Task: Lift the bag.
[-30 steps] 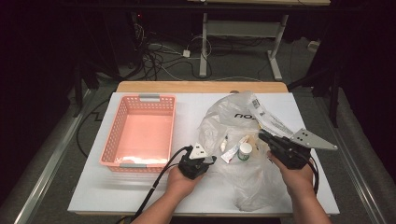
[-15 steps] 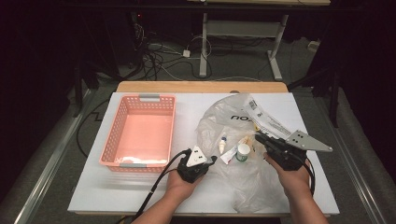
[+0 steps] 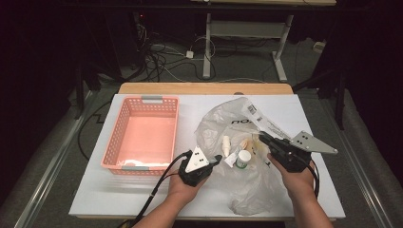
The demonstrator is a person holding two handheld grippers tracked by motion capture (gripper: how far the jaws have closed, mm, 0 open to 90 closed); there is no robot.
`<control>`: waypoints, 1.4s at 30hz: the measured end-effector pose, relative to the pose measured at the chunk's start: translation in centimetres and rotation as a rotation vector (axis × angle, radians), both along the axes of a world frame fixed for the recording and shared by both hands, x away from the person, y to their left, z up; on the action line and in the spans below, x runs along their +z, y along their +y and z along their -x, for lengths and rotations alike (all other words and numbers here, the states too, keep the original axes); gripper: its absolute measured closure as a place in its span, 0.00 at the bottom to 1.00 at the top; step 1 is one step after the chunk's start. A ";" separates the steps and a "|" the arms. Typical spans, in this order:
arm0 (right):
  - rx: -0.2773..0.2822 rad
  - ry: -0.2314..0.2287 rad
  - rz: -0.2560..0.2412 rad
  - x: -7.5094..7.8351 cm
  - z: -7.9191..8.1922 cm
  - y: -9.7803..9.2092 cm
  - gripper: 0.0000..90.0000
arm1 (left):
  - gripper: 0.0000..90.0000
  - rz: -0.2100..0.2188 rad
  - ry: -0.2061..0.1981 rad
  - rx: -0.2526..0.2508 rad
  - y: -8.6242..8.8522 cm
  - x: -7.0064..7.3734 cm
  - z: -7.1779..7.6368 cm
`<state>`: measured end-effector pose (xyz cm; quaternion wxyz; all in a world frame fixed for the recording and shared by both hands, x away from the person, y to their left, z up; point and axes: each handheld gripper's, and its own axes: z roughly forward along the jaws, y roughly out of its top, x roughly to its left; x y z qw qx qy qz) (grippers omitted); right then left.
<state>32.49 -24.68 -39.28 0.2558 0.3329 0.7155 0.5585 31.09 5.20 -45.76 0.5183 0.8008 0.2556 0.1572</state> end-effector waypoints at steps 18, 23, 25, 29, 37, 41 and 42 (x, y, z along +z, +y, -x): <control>0.004 -0.075 -0.069 1.8 -0.7 0.1 1.00 | 0.98 0.028 -0.170 0.076 2.0 5.1 1.8; -0.017 -0.127 -0.114 3.3 -0.6 -0.5 1.00 | 0.98 0.037 -0.213 0.101 2.4 7.2 0.9; -0.023 -0.155 -0.120 3.8 -0.5 -0.6 1.00 | 0.98 0.046 -0.228 0.102 2.2 7.8 0.7; -0.034 -0.189 -0.135 4.5 -0.2 -0.8 1.00 | 0.98 0.090 -0.238 0.110 1.8 8.5 0.2; -0.059 -0.226 -0.136 4.9 -0.4 -0.2 1.00 | 0.98 0.145 -0.289 0.109 1.0 10.2 -0.9; -0.077 -0.242 -0.152 5.4 -0.9 0.4 1.00 | 0.98 0.176 -0.319 0.110 0.8 11.2 -1.5; -0.078 -0.246 -0.148 5.4 -1.0 0.5 1.00 | 0.98 0.185 -0.321 0.106 0.7 11.4 -1.7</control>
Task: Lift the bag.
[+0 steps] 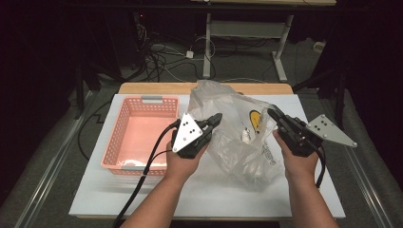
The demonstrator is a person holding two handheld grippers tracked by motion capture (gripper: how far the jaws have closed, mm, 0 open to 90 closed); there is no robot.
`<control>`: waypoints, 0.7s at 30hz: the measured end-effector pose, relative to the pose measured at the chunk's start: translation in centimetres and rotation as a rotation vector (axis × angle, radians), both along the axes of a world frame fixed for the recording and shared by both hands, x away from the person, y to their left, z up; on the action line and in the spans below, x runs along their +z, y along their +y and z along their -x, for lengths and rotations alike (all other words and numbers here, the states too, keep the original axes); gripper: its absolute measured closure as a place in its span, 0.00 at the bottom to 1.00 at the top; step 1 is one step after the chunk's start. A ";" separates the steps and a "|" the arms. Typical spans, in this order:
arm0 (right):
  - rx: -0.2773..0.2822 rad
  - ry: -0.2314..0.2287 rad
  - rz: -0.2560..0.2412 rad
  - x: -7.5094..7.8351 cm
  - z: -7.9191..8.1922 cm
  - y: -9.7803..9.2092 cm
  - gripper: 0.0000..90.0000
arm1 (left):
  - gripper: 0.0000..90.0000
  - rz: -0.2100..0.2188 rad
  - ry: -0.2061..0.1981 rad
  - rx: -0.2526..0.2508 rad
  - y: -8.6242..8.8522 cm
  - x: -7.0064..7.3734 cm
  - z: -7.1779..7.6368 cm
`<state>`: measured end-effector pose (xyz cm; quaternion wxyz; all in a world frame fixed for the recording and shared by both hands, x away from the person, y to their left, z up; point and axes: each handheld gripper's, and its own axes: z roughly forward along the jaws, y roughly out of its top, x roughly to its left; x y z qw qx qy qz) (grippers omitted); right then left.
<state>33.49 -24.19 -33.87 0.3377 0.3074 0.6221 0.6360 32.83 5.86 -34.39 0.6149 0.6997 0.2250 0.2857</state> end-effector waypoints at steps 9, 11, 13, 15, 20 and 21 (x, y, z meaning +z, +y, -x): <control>-0.036 -0.036 -0.020 2.8 -2.0 0.4 1.00 | 0.98 0.035 -0.075 0.001 -1.2 4.3 -2.4; -0.054 -0.049 -0.023 3.9 -2.5 0.1 1.00 | 0.98 0.039 -0.090 -0.001 -1.6 5.5 -2.9; -0.072 -0.061 -0.032 5.0 -2.8 -0.3 1.00 | 0.98 0.045 -0.096 -0.002 -2.1 6.5 -3.5; -0.093 -0.076 -0.039 6.1 -3.2 -0.8 1.00 | 0.98 0.032 -0.099 -0.002 -2.7 7.3 -4.3; -0.136 -0.093 -0.054 8.4 -3.7 -2.2 1.00 | 0.98 0.056 -0.105 0.000 -3.4 8.9 -5.6; -0.141 -0.101 -0.054 8.7 -3.7 -2.4 1.00 | 0.98 0.062 -0.111 -0.004 -3.5 9.3 -5.7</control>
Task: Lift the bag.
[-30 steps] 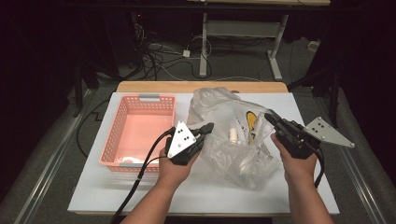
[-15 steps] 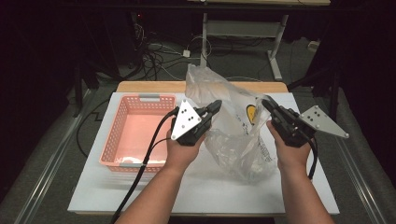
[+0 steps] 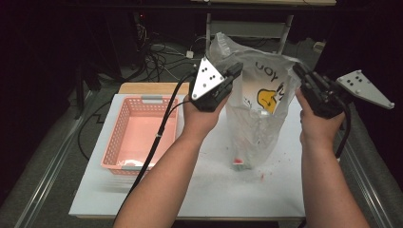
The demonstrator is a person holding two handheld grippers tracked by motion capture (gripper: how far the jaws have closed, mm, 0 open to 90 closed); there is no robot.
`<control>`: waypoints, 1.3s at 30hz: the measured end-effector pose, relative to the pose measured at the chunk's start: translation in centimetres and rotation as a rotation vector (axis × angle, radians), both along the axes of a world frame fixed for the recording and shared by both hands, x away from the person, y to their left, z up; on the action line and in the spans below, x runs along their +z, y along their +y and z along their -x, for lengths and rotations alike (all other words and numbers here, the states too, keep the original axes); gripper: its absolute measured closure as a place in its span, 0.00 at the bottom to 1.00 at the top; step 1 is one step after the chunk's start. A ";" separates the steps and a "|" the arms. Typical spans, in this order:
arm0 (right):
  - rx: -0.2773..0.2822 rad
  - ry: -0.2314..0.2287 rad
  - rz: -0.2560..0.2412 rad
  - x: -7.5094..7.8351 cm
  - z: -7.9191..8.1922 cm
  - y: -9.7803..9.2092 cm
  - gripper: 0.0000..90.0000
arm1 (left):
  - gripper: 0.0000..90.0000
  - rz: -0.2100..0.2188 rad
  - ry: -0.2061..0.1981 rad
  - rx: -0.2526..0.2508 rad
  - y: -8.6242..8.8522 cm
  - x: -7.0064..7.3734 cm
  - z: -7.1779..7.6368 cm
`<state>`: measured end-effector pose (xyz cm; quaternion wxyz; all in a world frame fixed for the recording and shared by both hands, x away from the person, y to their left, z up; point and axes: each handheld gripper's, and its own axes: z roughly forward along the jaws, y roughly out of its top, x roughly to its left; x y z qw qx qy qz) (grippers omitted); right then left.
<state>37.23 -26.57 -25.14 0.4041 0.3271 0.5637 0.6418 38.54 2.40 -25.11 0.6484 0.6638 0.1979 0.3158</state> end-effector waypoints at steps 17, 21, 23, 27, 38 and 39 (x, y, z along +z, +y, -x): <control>0.030 0.134 0.084 -6.2 -1.3 1.7 1.00 | 0.98 -0.098 0.181 0.031 1.4 -6.5 -1.6; 0.032 0.163 0.101 -7.4 -1.5 2.2 1.00 | 0.91 -0.110 0.195 0.033 2.7 -7.2 -0.3; 0.034 0.179 0.111 -7.8 -1.7 2.3 1.00 | 0.84 -0.116 0.192 0.033 3.4 -7.4 0.6; 0.022 0.203 0.117 -8.4 -2.1 2.4 1.00 | 0.76 -0.102 0.196 0.030 4.8 -8.1 2.7; 0.026 0.216 0.141 -8.9 -1.5 2.1 1.00 | 0.51 -0.101 0.293 0.035 7.4 -12.0 7.0; 0.030 0.219 0.137 -8.9 -1.4 2.0 0.98 | 0.49 -0.107 0.307 0.036 7.5 -12.4 7.2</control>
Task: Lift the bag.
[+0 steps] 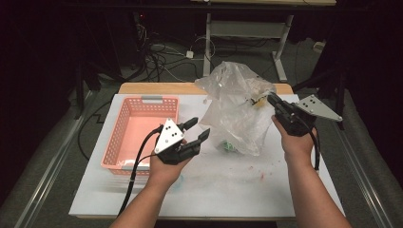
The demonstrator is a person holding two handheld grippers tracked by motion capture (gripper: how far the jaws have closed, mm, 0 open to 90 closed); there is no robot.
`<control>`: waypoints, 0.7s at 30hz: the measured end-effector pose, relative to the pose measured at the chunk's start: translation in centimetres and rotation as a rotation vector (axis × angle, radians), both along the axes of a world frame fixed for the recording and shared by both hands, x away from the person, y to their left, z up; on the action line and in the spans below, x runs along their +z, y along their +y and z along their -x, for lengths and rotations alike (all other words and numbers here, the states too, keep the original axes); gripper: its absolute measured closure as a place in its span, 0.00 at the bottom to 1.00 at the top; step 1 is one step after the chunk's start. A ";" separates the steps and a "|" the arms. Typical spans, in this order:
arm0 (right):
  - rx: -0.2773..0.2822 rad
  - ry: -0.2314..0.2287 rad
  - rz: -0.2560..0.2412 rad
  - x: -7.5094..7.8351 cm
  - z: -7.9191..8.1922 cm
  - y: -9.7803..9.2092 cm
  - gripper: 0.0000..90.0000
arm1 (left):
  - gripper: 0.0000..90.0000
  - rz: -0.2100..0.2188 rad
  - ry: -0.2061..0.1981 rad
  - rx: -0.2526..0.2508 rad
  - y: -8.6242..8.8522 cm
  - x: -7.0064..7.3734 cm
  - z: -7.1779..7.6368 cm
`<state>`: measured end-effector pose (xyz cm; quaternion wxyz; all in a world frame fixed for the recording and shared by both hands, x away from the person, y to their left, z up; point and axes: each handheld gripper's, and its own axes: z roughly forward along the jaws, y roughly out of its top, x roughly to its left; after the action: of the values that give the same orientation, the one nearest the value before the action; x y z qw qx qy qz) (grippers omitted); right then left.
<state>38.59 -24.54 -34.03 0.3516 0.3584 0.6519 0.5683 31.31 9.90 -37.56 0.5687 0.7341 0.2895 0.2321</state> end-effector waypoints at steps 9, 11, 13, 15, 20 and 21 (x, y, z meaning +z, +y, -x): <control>0.068 -0.007 0.003 0.4 1.8 -0.5 0.80 | 0.29 -0.020 0.116 -0.013 -0.3 -2.8 0.4; 0.082 -0.001 -0.001 0.4 2.4 -0.6 0.74 | 0.25 -0.030 0.127 -0.014 -0.5 -3.1 0.4; 0.099 -0.012 0.005 0.5 3.0 -0.9 0.69 | 0.19 -0.037 0.144 -0.016 -0.7 -3.3 0.4; 0.102 -0.017 -0.001 0.5 3.6 -1.2 0.64 | 0.17 -0.049 0.162 -0.007 -0.8 -3.7 0.4; 0.103 -0.005 0.012 -0.3 5.0 -2.1 0.53 | 0.05 -0.060 0.204 0.001 -0.8 -4.3 0.5; 0.102 -0.002 0.016 -0.6 5.2 -2.3 0.51 | 0.04 -0.061 0.208 0.003 -0.8 -4.4 0.6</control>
<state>33.39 -26.85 -34.61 0.3259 0.3214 0.6736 0.5804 30.70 9.09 -41.99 0.5127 0.7708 0.3407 0.1641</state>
